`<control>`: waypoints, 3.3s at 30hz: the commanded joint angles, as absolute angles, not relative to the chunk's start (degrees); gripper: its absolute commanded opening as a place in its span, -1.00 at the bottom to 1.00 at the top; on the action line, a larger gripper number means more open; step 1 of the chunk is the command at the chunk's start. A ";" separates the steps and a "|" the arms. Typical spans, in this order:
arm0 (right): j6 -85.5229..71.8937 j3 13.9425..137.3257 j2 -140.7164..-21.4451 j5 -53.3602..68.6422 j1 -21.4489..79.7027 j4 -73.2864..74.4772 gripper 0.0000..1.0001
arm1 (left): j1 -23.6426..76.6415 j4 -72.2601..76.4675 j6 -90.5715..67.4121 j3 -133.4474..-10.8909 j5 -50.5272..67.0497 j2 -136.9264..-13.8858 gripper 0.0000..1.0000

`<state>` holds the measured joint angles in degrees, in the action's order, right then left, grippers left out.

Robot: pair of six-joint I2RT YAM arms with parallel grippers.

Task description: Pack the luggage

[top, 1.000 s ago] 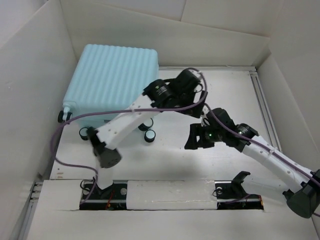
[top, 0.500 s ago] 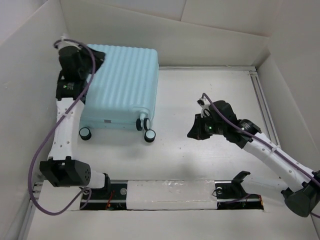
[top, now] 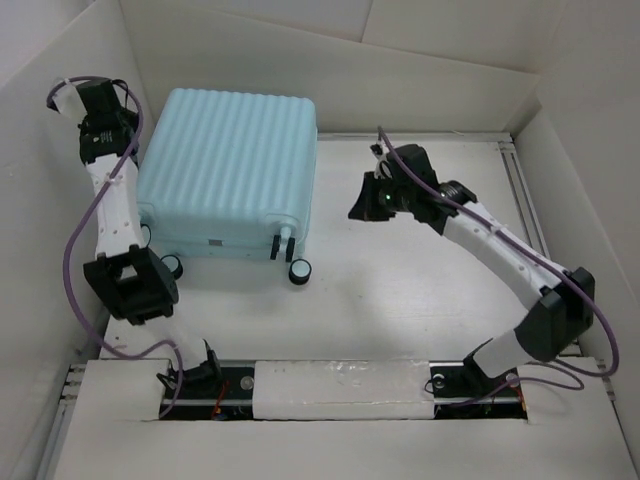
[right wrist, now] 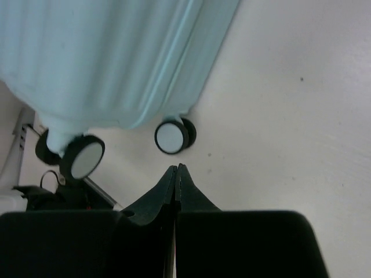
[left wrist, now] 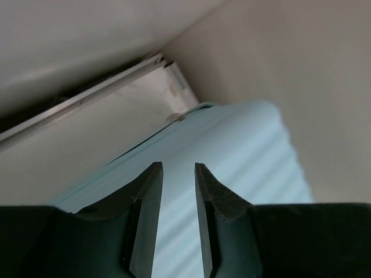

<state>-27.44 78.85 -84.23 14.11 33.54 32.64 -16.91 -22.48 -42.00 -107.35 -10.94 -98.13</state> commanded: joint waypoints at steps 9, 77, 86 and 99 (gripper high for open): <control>-32.25 93.33 -101.15 9.85 29.98 22.68 -0.90 | -16.72 -30.15 -36.48 -109.26 9.37 -115.83 -0.48; -41.31 52.40 -54.05 -2.15 -21.09 45.81 -0.98 | 16.08 -10.28 -34.55 -93.44 20.39 -107.50 0.17; -39.31 75.60 -86.26 18.62 10.13 27.75 -0.88 | 18.11 -7.56 -35.24 -63.40 17.50 -83.73 -0.18; -27.08 122.47 -96.99 11.52 10.02 48.08 0.56 | 22.68 -32.70 -34.98 -75.31 0.38 -45.54 0.59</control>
